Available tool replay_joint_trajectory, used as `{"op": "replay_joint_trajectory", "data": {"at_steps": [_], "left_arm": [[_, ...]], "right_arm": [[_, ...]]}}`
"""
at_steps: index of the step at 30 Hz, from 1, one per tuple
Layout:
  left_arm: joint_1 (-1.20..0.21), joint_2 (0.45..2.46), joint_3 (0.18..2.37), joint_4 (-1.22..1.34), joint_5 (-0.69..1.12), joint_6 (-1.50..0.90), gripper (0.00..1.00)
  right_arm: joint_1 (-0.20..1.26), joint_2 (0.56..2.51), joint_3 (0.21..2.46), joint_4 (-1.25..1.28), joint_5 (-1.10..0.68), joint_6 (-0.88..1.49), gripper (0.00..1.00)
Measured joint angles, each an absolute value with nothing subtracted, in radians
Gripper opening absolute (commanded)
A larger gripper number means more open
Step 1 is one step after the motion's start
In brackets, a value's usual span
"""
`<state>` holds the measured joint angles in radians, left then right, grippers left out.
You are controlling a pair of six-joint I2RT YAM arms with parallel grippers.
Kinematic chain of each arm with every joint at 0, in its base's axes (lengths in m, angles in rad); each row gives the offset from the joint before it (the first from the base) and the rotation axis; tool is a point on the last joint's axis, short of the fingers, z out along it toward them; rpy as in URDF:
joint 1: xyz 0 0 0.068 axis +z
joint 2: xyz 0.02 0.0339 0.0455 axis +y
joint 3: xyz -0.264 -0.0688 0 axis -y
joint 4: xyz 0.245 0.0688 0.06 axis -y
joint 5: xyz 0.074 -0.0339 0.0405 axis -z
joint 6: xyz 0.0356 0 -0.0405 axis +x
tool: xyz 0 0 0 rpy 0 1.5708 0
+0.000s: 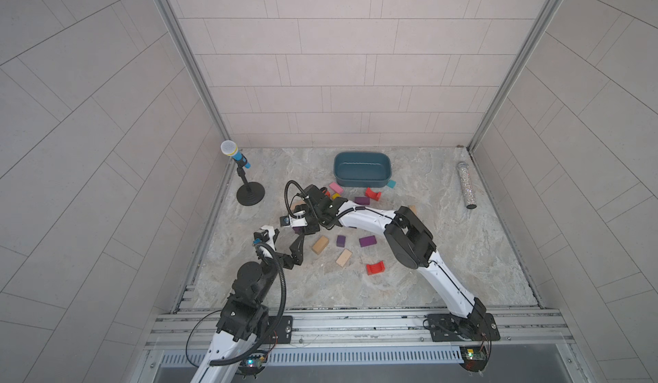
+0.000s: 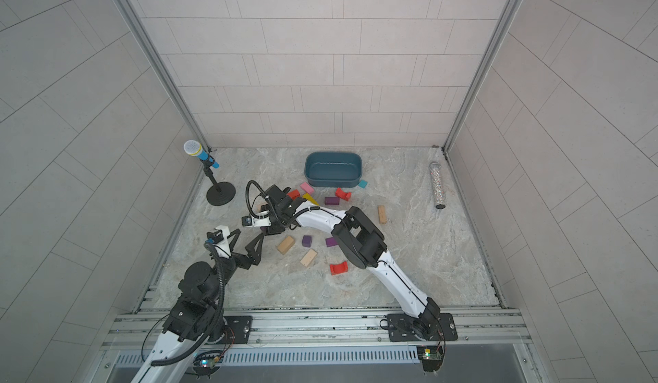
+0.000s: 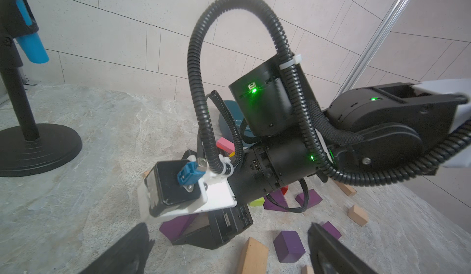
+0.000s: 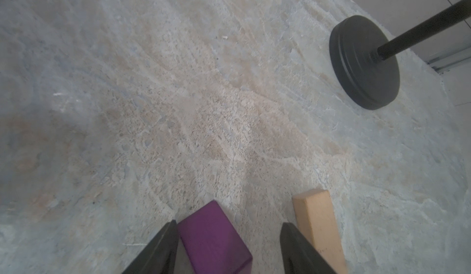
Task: Pick purple bricks into the storage bin
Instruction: Pick up the building block from the center of the board.
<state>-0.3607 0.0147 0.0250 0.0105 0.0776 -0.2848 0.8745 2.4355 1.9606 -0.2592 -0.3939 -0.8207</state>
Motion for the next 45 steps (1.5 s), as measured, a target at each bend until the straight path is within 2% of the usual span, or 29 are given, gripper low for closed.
{"op": "replay_joint_trajectory", "data": {"at_steps": [6, 19, 29, 35, 45], "left_arm": [[-0.361, 0.015, 0.025, 0.010, 0.075, -0.285, 1.00], [-0.361, 0.015, 0.025, 0.010, 0.067, -0.289, 1.00], [-0.361, 0.015, 0.025, 0.010, 0.063, -0.289, 1.00], [-0.361, 0.015, 0.025, 0.010, 0.059, -0.289, 1.00], [-0.361, 0.015, 0.025, 0.010, 0.046, -0.289, 1.00]], "right_arm": [[0.875, 2.441, 1.971, -0.289, -0.386, -0.837, 0.61], [0.875, 2.441, 1.975, -0.312, -0.374, -0.857, 0.46], [0.874, 2.441, 1.982, -0.311, -0.373, -0.857, 0.30], [0.874, 2.441, 1.983, -0.311, -0.373, -0.857, 0.12], [0.874, 2.408, 1.917, -0.260, -0.373, -0.844, 0.06]]}}
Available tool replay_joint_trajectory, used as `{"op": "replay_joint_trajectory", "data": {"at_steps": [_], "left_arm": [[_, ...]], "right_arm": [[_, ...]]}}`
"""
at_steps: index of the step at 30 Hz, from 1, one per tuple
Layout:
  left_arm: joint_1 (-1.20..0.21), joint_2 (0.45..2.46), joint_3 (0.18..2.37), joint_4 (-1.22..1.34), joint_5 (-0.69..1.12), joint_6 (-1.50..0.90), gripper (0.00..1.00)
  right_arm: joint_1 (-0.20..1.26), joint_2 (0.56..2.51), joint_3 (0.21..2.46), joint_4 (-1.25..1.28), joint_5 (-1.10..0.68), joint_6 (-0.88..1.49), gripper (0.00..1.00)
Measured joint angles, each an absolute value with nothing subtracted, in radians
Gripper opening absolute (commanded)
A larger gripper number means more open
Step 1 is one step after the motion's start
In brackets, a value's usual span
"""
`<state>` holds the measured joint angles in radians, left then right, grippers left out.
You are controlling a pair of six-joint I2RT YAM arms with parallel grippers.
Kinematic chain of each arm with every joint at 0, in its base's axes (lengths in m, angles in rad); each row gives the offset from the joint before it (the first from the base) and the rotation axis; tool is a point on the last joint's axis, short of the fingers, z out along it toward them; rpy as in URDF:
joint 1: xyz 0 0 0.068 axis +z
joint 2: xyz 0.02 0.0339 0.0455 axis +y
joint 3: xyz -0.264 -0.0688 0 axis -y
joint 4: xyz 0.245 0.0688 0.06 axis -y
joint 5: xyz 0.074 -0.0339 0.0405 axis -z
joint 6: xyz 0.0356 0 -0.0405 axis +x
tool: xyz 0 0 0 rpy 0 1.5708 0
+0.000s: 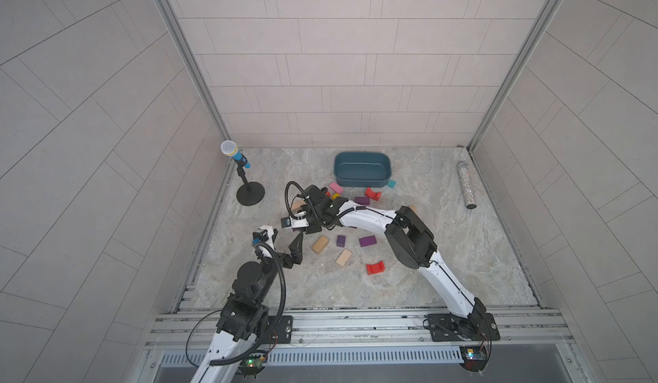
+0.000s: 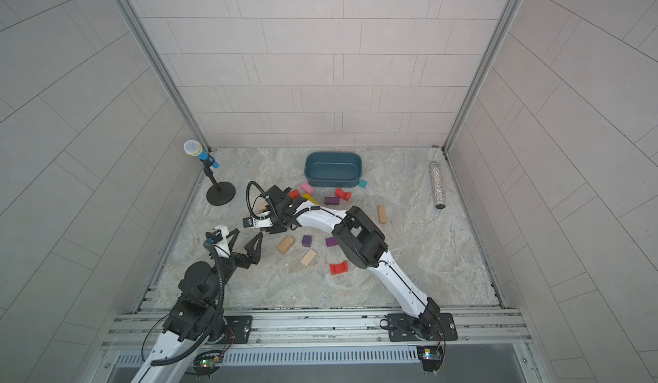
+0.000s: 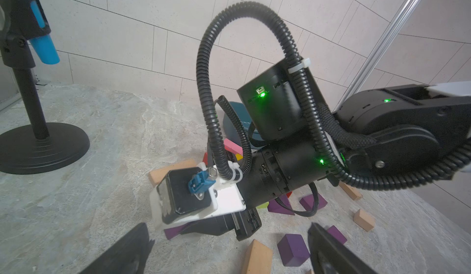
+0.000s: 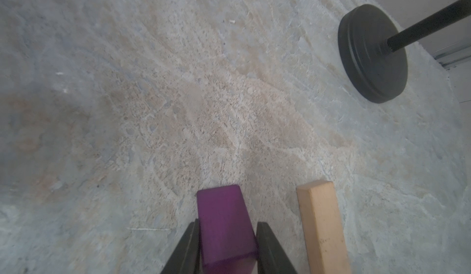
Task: Pick purple bricks into the storage bin
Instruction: Pick up the building block from the center of the board.
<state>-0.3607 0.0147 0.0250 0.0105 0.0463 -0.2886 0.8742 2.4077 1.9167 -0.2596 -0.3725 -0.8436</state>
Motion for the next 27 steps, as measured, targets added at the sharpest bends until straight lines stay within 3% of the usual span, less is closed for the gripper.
{"op": "replay_joint_trajectory", "data": {"at_steps": [6, 19, 27], "left_arm": [[-0.361, 0.015, 0.025, 0.010, 0.044, -0.289, 1.00], [-0.361, 0.015, 0.025, 0.010, 0.048, -0.289, 1.00], [-0.361, 0.015, 0.025, 0.010, 0.052, -0.289, 1.00]], "right_arm": [[0.874, 2.316, 1.767, -0.197, -0.372, -0.816, 0.00], [0.863, 2.043, 1.552, -0.081, -0.324, -0.804, 0.00], [0.735, 1.937, 1.539, -0.061, -0.280, -0.791, 0.00]]}}
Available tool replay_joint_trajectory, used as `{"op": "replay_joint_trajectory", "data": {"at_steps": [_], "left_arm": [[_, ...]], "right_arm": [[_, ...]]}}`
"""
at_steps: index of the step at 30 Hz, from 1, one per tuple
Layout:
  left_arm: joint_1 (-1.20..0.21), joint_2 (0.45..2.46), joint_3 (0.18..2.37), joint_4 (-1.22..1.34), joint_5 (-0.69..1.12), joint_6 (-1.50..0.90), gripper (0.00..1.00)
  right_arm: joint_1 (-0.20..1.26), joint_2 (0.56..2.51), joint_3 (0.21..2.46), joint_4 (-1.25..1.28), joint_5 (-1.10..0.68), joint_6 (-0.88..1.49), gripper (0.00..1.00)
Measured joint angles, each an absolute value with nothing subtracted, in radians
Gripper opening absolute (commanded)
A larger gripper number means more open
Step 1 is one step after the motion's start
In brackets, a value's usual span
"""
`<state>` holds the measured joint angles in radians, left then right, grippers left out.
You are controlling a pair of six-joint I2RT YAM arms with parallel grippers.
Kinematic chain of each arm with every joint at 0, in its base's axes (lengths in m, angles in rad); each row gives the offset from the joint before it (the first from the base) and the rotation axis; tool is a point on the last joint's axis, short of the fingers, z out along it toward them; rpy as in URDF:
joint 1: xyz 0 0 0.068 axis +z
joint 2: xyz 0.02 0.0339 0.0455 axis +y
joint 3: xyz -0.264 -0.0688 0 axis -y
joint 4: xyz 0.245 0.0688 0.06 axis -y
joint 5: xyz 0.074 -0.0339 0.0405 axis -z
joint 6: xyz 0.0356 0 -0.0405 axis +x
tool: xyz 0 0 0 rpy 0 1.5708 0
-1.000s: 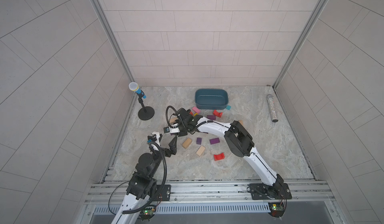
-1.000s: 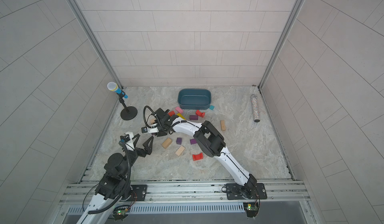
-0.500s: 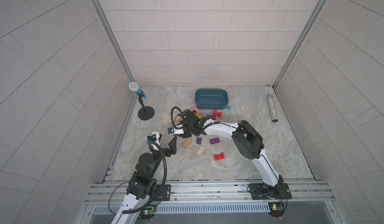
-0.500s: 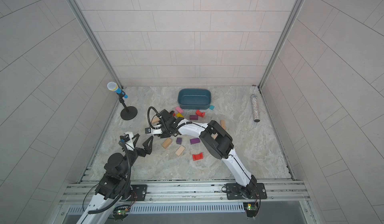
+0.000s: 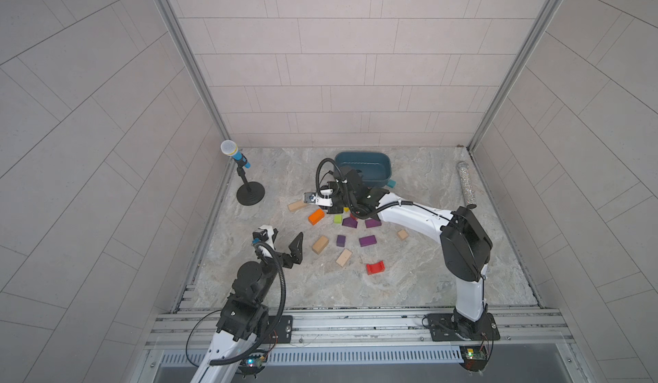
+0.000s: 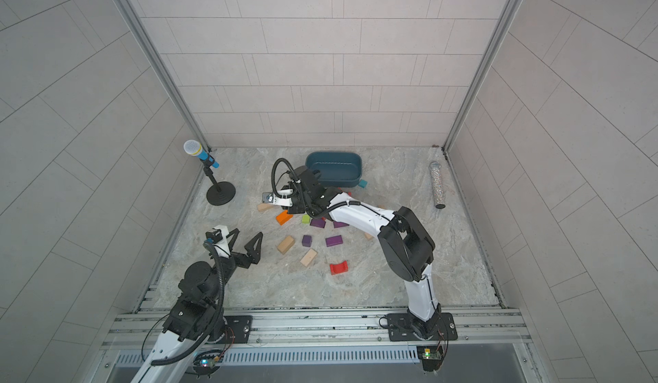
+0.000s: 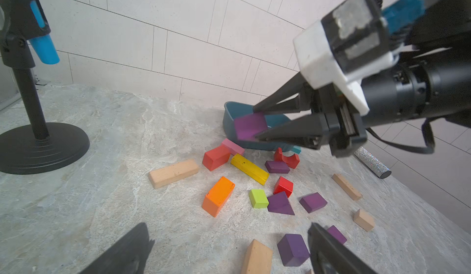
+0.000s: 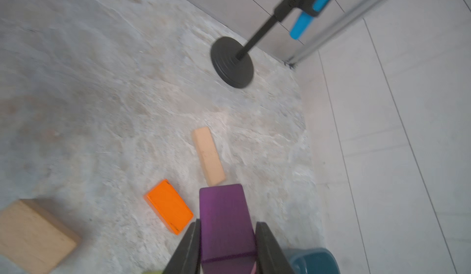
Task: Pick purple bricks into the storage bin
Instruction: Pick up the building block from the center of the board, then place the building block in the storage box.
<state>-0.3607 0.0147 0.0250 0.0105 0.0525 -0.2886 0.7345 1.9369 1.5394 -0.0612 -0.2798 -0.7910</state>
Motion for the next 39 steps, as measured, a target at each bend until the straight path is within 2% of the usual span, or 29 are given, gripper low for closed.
{"op": "replay_joint_trajectory", "data": {"at_steps": [5, 11, 22, 33, 34, 37, 39], "left_arm": [[-0.361, 0.015, 0.025, 0.011, 0.052, -0.289, 1.00], [-0.361, 0.015, 0.025, 0.014, 0.052, -0.291, 1.00], [-0.361, 0.015, 0.025, 0.013, 0.056, -0.293, 1.00], [-0.361, 0.015, 0.025, 0.014, 0.056, -0.298, 1.00], [-0.361, 0.015, 0.025, 0.014, 0.056, -0.297, 1.00], [-0.361, 0.015, 0.023, 0.015, 0.056, -0.297, 1.00], [-0.361, 0.017, 0.023, 0.017, 0.055, -0.297, 1.00]], "right_arm": [[0.597, 1.951, 1.621, -0.068, -0.260, -0.722, 0.00], [0.484, 2.075, 1.827, -0.077, -0.253, -0.585, 0.00], [0.435, 2.434, 2.142, -0.157, -0.216, -0.384, 0.00], [0.409, 2.627, 2.386, -0.249, -0.181, -0.324, 0.00], [0.404, 2.634, 2.398, -0.252, -0.183, -0.319, 0.01], [0.390, 2.643, 2.414, -0.257, -0.186, -0.301, 0.17], [0.382, 2.643, 2.415, -0.261, -0.189, -0.292, 0.23]]}}
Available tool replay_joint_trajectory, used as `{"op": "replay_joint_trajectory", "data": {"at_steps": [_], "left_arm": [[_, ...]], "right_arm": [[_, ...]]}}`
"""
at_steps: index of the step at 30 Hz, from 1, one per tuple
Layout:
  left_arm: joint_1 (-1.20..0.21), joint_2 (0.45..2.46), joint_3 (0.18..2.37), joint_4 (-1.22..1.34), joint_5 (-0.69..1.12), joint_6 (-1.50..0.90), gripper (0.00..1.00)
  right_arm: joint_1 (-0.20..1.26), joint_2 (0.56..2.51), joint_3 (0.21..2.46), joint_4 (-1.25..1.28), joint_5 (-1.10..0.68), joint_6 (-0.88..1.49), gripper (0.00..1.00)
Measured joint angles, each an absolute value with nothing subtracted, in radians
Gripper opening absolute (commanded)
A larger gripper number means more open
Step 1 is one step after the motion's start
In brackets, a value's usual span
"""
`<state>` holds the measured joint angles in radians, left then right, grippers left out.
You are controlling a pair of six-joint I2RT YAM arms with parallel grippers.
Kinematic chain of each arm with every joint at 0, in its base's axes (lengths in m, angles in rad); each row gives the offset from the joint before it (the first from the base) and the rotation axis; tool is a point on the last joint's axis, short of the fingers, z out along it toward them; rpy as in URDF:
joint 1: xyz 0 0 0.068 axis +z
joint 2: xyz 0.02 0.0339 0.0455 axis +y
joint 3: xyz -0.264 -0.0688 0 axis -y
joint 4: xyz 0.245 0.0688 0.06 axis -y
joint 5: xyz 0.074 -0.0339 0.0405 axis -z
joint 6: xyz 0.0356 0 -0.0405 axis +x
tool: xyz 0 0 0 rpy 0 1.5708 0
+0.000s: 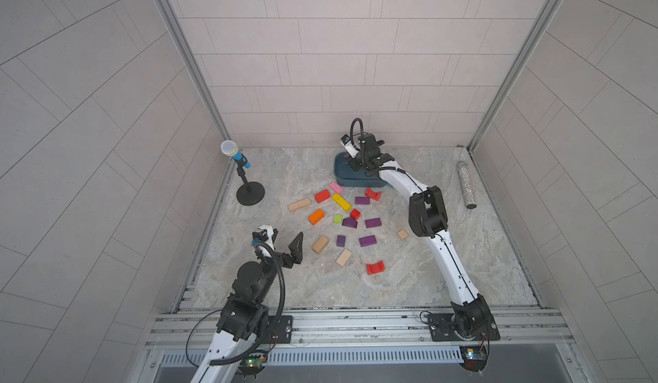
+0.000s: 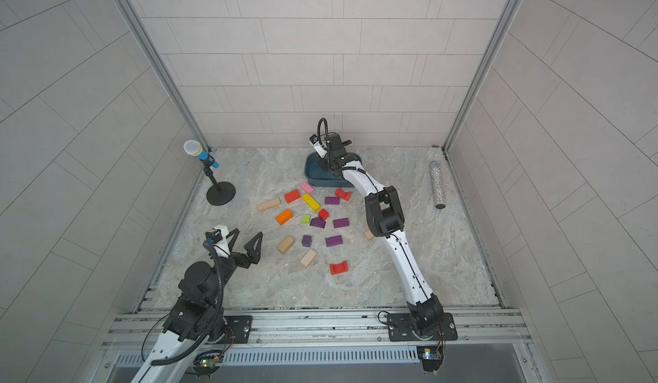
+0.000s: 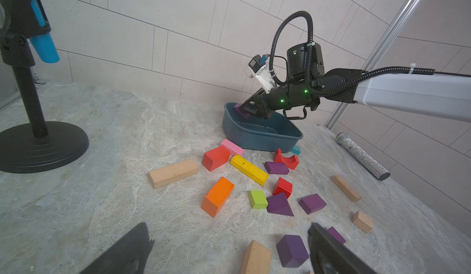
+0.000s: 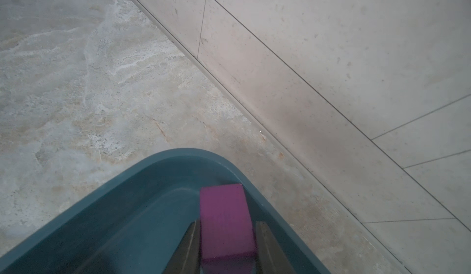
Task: Pick purple bricks into the storage bin
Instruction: Place the building block in the storage box, then pick up the building block from the center of the board.
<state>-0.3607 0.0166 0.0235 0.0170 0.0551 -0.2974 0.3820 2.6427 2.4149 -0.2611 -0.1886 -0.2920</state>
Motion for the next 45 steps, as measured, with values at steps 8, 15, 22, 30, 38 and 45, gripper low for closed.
{"op": "replay_joint_trajectory", "data": {"at_steps": [8, 15, 22, 30, 38, 45], "left_arm": [[-0.361, 0.037, 0.023, 0.029, 0.055, -0.297, 1.00], [-0.361, 0.036, 0.023, 0.032, 0.055, -0.297, 1.00], [-0.361, 0.036, 0.022, 0.033, 0.052, -0.297, 1.00], [-0.361, 0.036, 0.016, 0.033, 0.039, -0.299, 1.00], [-0.361, 0.038, 0.012, 0.034, 0.026, -0.315, 1.00], [-0.361, 0.041, 0.012, 0.034, 0.022, -0.319, 1.00]], "right_arm": [[0.373, 2.643, 2.422, -0.276, -0.199, -0.271, 0.33], [0.376, 2.642, 2.418, -0.297, -0.206, -0.252, 0.52], [0.384, 2.585, 2.328, -0.302, -0.210, -0.254, 0.60], [0.426, 2.276, 2.032, -0.274, -0.131, -0.196, 0.64], [0.477, 1.931, 1.813, -0.315, 0.026, 0.103, 1.00], [0.534, 1.874, 1.602, -0.361, 0.120, 0.273, 1.00]]}}
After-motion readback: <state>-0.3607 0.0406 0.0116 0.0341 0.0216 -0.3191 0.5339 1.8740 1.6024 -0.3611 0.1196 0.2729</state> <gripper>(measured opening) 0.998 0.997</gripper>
